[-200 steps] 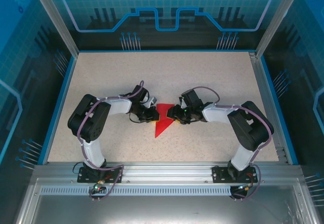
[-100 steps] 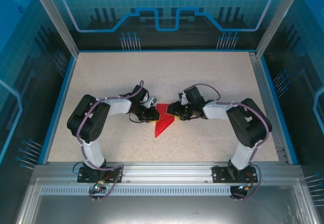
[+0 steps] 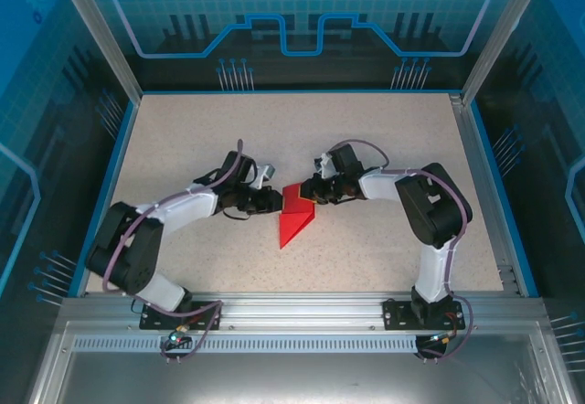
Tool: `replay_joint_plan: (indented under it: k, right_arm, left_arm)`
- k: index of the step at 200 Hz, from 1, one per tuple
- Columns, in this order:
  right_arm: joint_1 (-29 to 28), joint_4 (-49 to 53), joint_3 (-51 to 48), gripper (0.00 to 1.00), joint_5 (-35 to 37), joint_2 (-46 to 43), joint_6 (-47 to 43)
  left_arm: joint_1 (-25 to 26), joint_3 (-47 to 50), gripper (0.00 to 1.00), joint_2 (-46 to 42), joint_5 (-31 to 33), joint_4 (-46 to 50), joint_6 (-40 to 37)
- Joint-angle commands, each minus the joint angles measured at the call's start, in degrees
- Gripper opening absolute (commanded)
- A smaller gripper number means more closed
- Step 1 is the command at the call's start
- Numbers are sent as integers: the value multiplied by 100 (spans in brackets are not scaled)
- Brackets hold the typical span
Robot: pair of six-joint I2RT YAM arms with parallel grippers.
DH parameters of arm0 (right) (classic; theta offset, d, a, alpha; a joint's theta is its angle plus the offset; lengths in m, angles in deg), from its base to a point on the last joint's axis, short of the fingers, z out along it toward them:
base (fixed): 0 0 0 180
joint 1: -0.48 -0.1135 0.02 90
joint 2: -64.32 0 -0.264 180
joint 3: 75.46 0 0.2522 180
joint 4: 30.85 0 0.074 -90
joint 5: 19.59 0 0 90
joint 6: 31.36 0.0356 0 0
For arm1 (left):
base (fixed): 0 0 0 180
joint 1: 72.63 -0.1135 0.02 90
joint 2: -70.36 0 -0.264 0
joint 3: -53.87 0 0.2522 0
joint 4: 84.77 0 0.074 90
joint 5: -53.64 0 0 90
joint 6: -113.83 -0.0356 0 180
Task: Fold a paper plane with a square sheet of paper (pick it up from the middle)
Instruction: Fourth fold the wing at the center of the table.
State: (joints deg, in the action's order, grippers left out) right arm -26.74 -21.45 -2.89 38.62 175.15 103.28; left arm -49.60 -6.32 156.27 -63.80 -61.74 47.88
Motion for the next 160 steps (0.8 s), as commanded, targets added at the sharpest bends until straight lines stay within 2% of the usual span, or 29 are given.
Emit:
replay_joint_plan:
  k: [1, 16, 43, 51, 61, 87, 94, 116, 160]
  right_arm:
    - [125, -85, -44, 13, -93, 73, 102]
    - [97, -489, -257, 11, -43, -2, 426]
    - [51, -885, -558, 7, 159, -215, 821]
    - [46, -947, -633, 7, 265, -294, 908]
    - [35, -1069, -743, 6, 361, -383, 1025]
    - [4, -1339, -1055, 6, 633, -644, 1355]
    - [-2, -1352, -1105, 6, 735, -720, 1438]
    - [-67, -1372, -1118, 9, 832, -817, 1546]
    - [-108, -912, -687, 20, 631, -626, 1343]
  left_arm:
    - [-144, 371, 29, -544, 250, -407, 152]
    - [-206, 566, 35, -801, 188, -644, 258]
    - [-361, 754, 36, -1050, -34, -945, 488]
    - [-414, 828, 39, -1118, -24, -1031, 603]
    - [-503, 929, 46, -1214, -13, -1152, 730]
    - [-709, 1195, 74, -1447, -15, -1482, 1085]
    - [-721, 1241, 78, -1494, -33, -1537, 1116]
    - [-721, 1237, 78, -1512, -313, -1524, 1001]
    - [-582, 1142, 68, -1436, -741, -1089, 579]
